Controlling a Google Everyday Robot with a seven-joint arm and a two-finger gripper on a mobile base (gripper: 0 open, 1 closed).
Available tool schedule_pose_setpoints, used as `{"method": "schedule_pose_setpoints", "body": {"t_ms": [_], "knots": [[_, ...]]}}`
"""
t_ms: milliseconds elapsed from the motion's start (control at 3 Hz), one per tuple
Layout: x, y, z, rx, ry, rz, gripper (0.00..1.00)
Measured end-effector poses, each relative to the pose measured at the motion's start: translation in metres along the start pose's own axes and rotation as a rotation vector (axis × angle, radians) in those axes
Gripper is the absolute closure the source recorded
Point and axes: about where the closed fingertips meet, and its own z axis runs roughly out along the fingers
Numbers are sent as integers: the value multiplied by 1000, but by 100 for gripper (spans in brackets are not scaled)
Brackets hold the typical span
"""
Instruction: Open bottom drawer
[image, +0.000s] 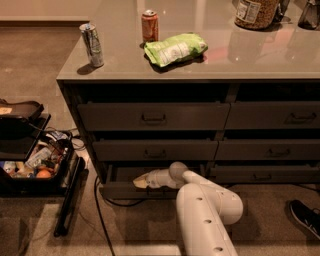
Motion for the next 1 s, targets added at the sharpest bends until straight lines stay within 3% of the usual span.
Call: {"method": "schedule_pose_setpoints", "body": {"t_ms": [333, 667, 1000], "knots": [[1, 1, 0, -1, 3, 3, 100], [-1, 2, -2, -1, 3, 4, 100], [-30, -36, -1, 48, -2, 7, 100]]}}
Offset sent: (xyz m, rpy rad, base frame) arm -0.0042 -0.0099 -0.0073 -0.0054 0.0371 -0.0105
